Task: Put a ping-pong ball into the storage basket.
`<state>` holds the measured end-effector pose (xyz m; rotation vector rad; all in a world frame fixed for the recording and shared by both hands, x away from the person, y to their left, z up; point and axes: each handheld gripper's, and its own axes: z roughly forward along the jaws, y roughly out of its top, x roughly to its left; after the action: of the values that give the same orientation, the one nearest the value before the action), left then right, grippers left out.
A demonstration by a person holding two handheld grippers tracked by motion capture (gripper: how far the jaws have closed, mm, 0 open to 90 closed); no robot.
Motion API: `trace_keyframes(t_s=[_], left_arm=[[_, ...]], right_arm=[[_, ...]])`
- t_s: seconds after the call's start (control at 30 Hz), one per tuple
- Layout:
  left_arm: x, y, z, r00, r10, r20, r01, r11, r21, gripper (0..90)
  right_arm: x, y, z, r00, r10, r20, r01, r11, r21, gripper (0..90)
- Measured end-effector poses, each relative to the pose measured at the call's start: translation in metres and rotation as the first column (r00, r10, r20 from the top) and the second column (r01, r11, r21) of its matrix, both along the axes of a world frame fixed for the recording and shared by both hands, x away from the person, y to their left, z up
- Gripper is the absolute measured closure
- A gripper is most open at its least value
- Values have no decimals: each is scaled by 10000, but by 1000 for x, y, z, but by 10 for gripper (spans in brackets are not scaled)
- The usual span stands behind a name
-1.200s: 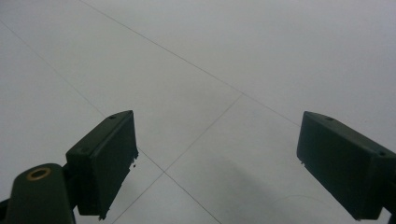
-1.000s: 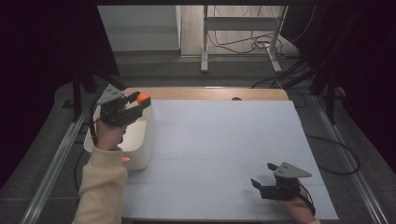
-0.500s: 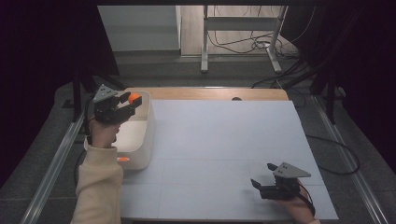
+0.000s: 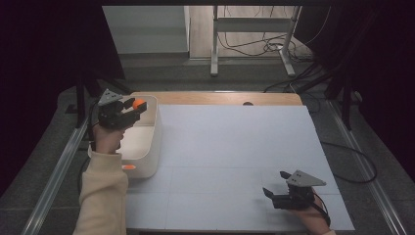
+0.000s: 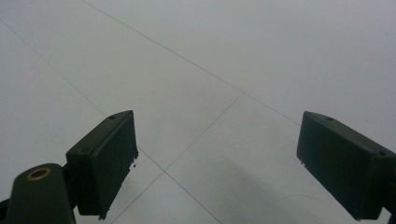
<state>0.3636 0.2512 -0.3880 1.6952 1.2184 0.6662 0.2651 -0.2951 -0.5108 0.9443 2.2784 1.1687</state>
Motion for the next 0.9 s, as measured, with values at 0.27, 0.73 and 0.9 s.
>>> trace_keyframes(t_s=[0.27,0.73,0.9], left_arm=[[20,9,-13,9931,341,-1124,-287,9984,487,501],[35,11,-27,9708,363,-2370,-116,9944,1049,492],[36,10,-26,9740,455,-2218,-229,9944,1036,454]], right_arm=[[0,0,0,10000,49,13,-49,10000,-20,126],[1,0,-1,10000,53,-18,-53,10000,-22,126],[1,0,-1,10000,32,-54,-33,10000,-56,126]])
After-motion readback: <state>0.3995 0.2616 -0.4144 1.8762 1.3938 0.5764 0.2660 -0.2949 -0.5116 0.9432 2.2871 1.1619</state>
